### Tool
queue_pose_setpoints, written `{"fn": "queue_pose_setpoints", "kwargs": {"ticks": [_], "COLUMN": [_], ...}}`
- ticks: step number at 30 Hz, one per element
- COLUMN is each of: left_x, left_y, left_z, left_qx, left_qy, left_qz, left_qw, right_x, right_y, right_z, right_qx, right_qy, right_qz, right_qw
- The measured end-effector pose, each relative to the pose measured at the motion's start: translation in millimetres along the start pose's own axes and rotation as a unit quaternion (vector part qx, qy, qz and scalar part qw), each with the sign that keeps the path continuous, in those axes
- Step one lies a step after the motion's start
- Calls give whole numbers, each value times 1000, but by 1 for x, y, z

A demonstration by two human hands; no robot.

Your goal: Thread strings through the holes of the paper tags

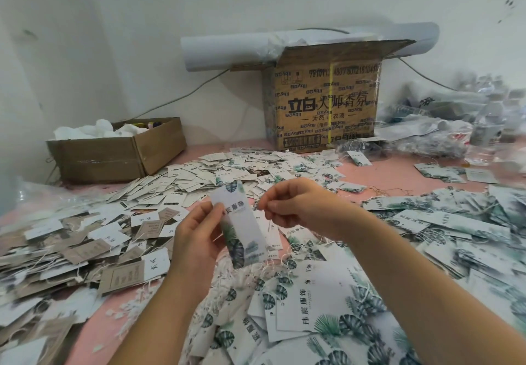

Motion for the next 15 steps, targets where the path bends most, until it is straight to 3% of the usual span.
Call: {"fn": "queue_pose_setpoints", "kwargs": {"ticks": [3, 8, 15], "left_x": [4, 7, 12], "left_y": [5, 20, 17], "left_z": [-12, -40, -35], "left_qx": [55, 182, 169], "left_qy": [51, 27, -1], "left_qz": [56, 97, 94], "left_qw": [996, 978, 981], "right_x": [6, 10, 12], "right_y": [4, 3, 7], "right_z": [-1, -13, -7], "right_qx": [13, -1, -59], "right_qy": [-28, -2, 103], "right_qz": [23, 39, 23], "right_qw": [999, 999, 993]}}
Point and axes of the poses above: each hand's wrist, its own y-axis away from the middle knuckle, its own z-axis out of the back of the hand, x = y × z, the point moved 8 cm from there along -y, towards the middle knuckle, and after that the axes turned 13 degrees about -z, right-handed, at the moved point
